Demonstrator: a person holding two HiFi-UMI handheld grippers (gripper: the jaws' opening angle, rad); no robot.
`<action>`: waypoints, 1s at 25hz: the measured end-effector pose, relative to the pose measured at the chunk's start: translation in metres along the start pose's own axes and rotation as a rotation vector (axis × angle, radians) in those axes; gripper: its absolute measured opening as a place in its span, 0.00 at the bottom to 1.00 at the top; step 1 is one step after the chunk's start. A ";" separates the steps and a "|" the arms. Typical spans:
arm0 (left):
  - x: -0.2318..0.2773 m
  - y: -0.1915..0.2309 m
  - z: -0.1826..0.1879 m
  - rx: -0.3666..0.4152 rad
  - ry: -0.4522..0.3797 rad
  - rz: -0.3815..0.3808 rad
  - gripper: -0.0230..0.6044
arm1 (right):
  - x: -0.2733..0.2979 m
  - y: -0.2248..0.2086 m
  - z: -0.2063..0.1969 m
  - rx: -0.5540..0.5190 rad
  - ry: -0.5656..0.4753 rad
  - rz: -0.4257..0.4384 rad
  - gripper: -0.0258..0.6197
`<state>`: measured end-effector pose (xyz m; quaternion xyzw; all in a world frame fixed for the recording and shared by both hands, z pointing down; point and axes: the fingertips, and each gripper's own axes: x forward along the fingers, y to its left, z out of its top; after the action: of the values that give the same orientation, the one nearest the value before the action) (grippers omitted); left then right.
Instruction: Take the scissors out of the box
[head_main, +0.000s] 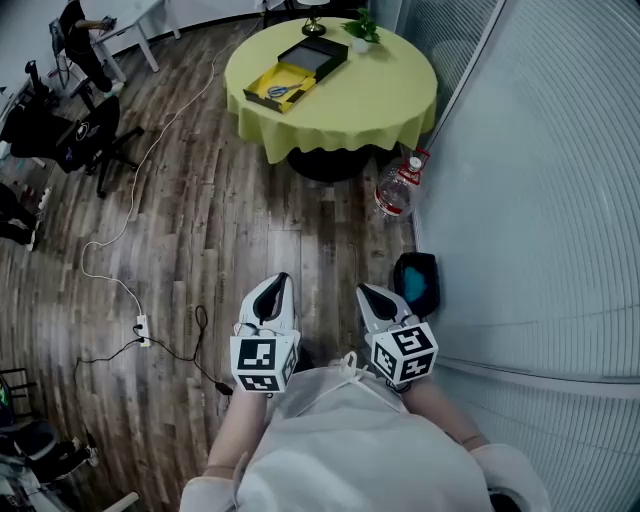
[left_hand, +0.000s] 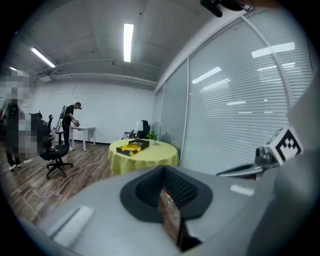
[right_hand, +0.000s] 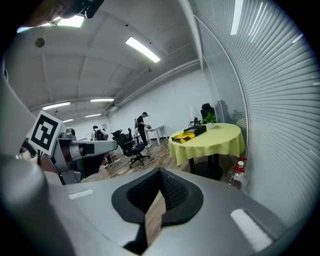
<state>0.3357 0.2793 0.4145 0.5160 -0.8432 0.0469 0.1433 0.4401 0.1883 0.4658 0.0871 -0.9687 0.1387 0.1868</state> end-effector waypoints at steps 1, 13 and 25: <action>0.005 0.011 0.003 -0.003 -0.002 0.003 0.05 | 0.011 0.002 0.005 0.001 0.001 0.003 0.04; 0.069 0.189 0.045 -0.041 -0.038 0.053 0.05 | 0.175 0.044 0.068 -0.025 0.023 -0.015 0.04; 0.125 0.292 0.048 -0.071 -0.003 0.068 0.05 | 0.287 0.057 0.102 0.004 0.054 -0.022 0.04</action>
<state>0.0153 0.2962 0.4252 0.4817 -0.8616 0.0213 0.1587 0.1309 0.1775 0.4719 0.0946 -0.9620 0.1406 0.2140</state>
